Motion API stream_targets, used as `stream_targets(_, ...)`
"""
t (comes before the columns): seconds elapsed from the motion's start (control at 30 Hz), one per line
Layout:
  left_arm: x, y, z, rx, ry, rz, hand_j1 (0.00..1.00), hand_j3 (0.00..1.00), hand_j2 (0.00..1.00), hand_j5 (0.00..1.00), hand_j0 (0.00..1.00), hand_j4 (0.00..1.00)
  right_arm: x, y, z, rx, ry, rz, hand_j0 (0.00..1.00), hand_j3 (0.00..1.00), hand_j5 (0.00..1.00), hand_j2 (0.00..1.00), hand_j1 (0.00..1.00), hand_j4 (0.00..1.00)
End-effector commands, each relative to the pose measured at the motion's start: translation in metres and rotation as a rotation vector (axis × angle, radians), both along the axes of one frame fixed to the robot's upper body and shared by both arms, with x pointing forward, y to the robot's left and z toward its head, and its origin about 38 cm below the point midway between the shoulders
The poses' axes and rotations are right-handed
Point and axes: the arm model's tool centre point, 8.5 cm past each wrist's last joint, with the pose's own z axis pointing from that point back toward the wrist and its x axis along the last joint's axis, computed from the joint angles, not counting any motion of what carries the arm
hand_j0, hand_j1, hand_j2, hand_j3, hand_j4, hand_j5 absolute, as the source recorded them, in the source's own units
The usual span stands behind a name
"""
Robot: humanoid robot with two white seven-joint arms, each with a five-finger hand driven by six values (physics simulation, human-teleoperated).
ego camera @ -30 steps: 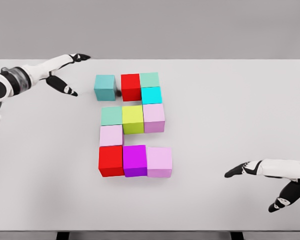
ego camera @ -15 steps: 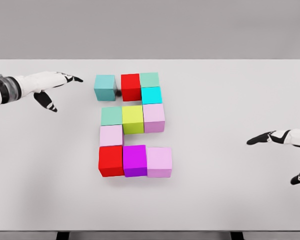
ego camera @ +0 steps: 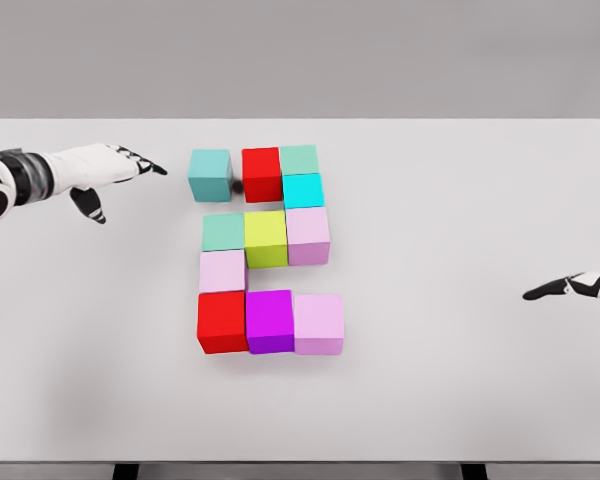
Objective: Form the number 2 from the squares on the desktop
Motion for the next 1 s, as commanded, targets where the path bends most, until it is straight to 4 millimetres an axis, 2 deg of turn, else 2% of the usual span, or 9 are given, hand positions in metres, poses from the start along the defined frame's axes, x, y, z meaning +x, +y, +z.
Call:
stream_targets(0.0,0.002,-0.01,-0.004,0.025,-0.008,-0.015,1.0,1.0,1.0,1.0,1.0,1.0,0.0,-0.001,0.001,0.004,0.004,-0.006,1.0,1.0,1.0,1.0,1.0,1.0)
stream_targets(0.13,0.004,-0.025,-0.008,0.036,-0.015,-0.037,1.0,1.0,1.0,1.0,1.0,1.0,-0.01,-0.003,-0.016,-0.007,0.067,-0.009,1.0,1.0,1.0,1.0,1.0,1.0)
stream_targets(0.23,0.005,-0.031,-0.01,0.045,-0.017,-0.046,1.0,1.0,1.0,1.0,1.0,1.0,-0.005,-0.012,0.009,-0.057,0.024,-0.021,1.0,1.0,1.0,1.0,1.0,1.0)
stream_targets(0.37,0.005,-0.036,-0.012,0.043,-0.018,-0.053,1.0,1.0,1.0,1.0,1.0,1.0,-0.001,-0.011,0.018,-0.06,-0.007,-0.017,1.0,1.0,1.0,1.0,1.0,1.0)
stream_targets(0.53,0.006,-0.047,-0.013,0.038,-0.022,-0.069,1.0,1.0,1.0,1.0,1.0,1.0,-0.011,-0.005,-0.013,-0.024,0.07,-0.01,1.0,1.0,1.0,1.0,1.0,1.0)
stream_targets(0.63,0.006,-0.048,-0.013,0.037,-0.022,-0.072,1.0,1.0,1.0,1.0,1.0,1.0,-0.003,-0.012,0.014,-0.075,0.018,-0.015,1.0,1.0,1.0,1.0,1.0,1.0)
stream_targets(0.77,0.006,-0.047,-0.013,0.037,-0.023,-0.072,1.0,1.0,1.0,1.0,1.0,1.0,-0.001,-0.014,0.022,-0.093,0.004,-0.014,1.0,1.0,1.0,1.0,1.0,1.0)
stream_targets(0.87,0.005,-0.047,-0.011,0.039,-0.026,-0.074,1.0,1.0,1.0,1.0,1.0,1.0,-0.012,-0.01,-0.008,-0.062,0.082,-0.01,1.0,1.0,1.0,1.0,1.0,1.0)
stream_targets(0.97,0.004,-0.047,-0.012,0.04,-0.027,-0.077,1.0,1.0,1.0,1.0,1.0,1.0,-0.006,-0.017,0.016,-0.121,0.047,-0.013,1.0,1.0,1.0,1.0,1.0,1.0)
